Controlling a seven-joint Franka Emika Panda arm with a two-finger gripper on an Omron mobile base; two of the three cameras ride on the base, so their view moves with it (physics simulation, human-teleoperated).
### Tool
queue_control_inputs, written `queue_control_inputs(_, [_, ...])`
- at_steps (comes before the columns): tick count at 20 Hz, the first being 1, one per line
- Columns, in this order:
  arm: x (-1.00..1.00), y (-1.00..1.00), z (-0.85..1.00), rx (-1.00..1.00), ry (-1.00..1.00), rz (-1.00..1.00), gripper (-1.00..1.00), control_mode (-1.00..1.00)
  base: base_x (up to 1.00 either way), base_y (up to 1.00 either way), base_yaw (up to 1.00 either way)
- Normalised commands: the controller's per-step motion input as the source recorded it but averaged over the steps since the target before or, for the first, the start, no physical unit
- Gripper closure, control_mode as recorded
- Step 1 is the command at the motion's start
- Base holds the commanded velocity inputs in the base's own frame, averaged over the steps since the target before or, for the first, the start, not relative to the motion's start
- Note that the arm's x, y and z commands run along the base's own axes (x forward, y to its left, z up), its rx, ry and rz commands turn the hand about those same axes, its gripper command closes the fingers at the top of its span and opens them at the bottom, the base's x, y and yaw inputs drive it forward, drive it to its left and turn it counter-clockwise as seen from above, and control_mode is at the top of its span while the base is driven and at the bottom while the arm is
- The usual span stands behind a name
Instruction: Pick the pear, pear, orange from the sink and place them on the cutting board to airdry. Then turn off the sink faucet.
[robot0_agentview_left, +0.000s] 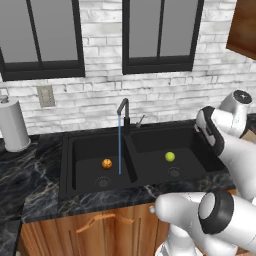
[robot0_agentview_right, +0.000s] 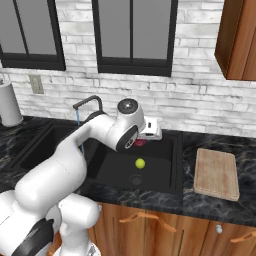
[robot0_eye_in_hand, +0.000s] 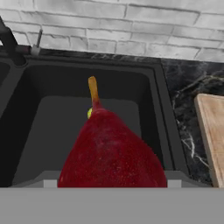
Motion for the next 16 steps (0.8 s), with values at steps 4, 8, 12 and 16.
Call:
queue_control_inputs(4, [-0.18,-0.24,0.16,0.0,0.0,-0.3,1.0,-1.0,0.0,0.0,0.0])
queue_control_inputs(8, [-0.06,-0.37,0.17,0.0,0.0,-0.28,1.0,-1.0,0.0,0.0,0.0])
queue_control_inputs(12, [0.0,-0.42,0.07,0.0,0.04,-0.23,1.0,-1.0,0.0,0.0,0.0])
queue_control_inputs(16, [0.02,-0.55,0.0,0.0,0.08,-0.19,1.0,-1.0,0.0,0.0,0.0])
